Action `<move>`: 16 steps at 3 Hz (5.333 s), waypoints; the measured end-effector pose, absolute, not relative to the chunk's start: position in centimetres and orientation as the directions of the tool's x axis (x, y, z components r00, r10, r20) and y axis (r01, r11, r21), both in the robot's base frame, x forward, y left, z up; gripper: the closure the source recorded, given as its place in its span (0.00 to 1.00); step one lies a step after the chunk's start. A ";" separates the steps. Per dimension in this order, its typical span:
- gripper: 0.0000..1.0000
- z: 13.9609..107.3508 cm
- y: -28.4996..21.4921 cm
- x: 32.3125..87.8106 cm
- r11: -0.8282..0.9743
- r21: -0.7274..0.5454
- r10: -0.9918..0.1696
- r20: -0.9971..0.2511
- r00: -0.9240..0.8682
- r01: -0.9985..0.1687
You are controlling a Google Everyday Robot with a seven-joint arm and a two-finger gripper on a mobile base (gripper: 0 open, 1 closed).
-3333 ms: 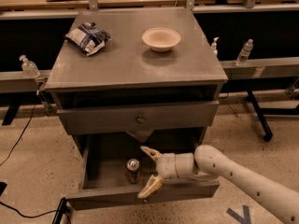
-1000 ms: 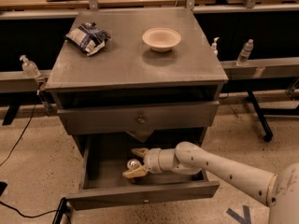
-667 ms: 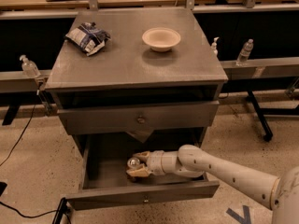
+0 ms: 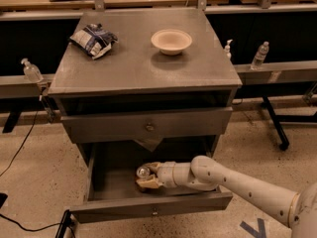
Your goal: Pick orange can from middle drawer and place on counter
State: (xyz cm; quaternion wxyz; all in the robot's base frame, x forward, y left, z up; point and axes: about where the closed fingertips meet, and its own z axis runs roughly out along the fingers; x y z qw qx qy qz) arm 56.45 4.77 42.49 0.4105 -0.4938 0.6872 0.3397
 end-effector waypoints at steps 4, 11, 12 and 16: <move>1.00 66.8 5.0 55.9 0.050 -0.163 -0.298 -0.944 0.141 -0.985; 1.00 94.9 -0.4 66.1 0.034 -0.148 -0.252 -0.958 0.134 -0.988; 1.00 94.5 -0.7 69.4 0.199 -0.092 -0.289 -0.957 0.031 -0.976; 0.58 90.4 1.6 72.3 0.282 0.026 -0.421 -0.895 -0.148 -0.959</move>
Offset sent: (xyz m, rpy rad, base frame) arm -0.0048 0.0079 0.2191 0.1718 -0.3342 0.1846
